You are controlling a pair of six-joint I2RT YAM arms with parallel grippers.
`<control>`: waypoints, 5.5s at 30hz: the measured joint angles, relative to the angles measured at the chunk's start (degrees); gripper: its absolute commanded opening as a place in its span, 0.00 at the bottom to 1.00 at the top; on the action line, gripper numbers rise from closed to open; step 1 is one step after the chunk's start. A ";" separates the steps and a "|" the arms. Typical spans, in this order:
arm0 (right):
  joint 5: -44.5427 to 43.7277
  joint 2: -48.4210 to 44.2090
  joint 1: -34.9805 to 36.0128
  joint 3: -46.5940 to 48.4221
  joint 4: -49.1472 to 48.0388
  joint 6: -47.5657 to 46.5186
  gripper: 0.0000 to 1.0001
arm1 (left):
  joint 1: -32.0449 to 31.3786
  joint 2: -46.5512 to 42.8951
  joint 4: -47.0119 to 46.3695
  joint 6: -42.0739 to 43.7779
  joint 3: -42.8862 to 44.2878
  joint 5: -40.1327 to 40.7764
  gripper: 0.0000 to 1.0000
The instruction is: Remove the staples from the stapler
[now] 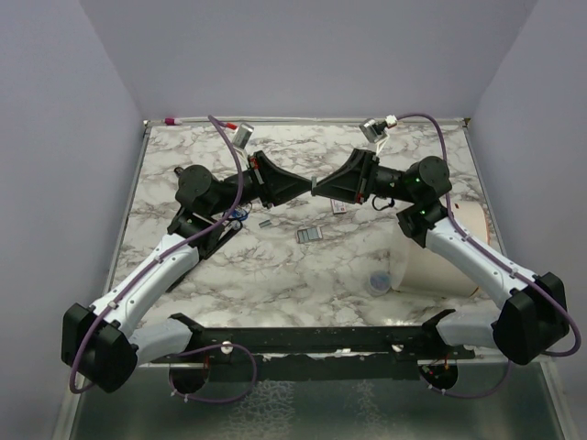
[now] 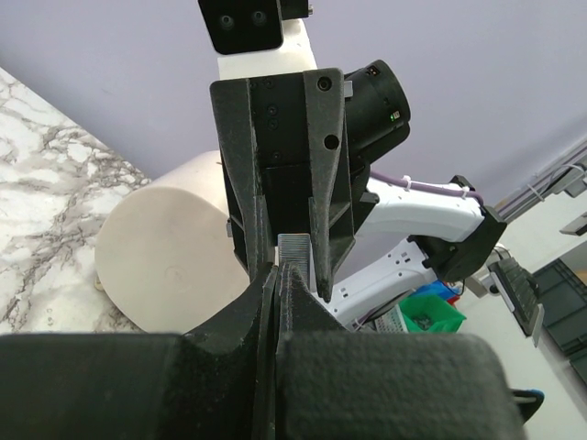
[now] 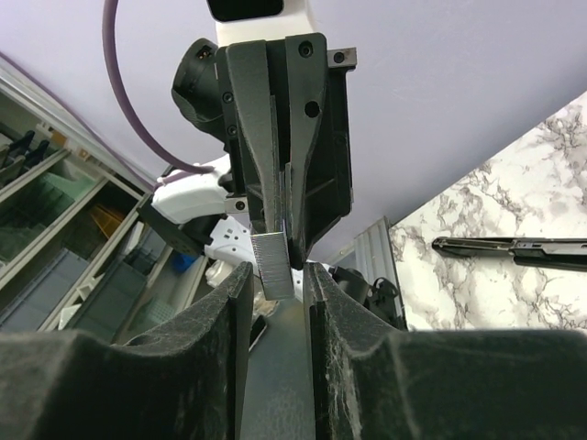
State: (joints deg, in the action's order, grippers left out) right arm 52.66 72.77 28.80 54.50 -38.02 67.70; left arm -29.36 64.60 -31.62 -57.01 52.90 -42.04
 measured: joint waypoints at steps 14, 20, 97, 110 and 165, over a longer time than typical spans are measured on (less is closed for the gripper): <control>1.44 2.56 -0.04 -0.46 -5.88 4.26 0.23 | 0.04 0.76 -1.55 -1.05 -0.33 -0.20 0.00; 1.64 2.56 -0.15 -0.46 -6.03 4.22 0.20 | 0.04 0.76 -1.84 -1.20 -0.33 -0.37 0.00; 3.82 3.50 -2.40 1.38 -6.82 3.67 0.35 | 0.11 3.76 -8.28 -4.83 -2.58 -3.65 0.00; 4.83 6.54 -2.40 1.27 -13.68 8.39 0.30 | 0.11 4.66 -9.05 -5.66 -3.13 -3.93 0.00; 2.34 5.09 -2.51 -1.44 -8.35 5.95 0.18 | -0.02 4.55 -6.47 -3.82 -4.17 -2.05 0.00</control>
State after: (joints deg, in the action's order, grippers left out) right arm 55.00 77.87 26.28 53.06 -46.37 73.65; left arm -29.39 69.14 -38.09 -60.84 48.73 -44.10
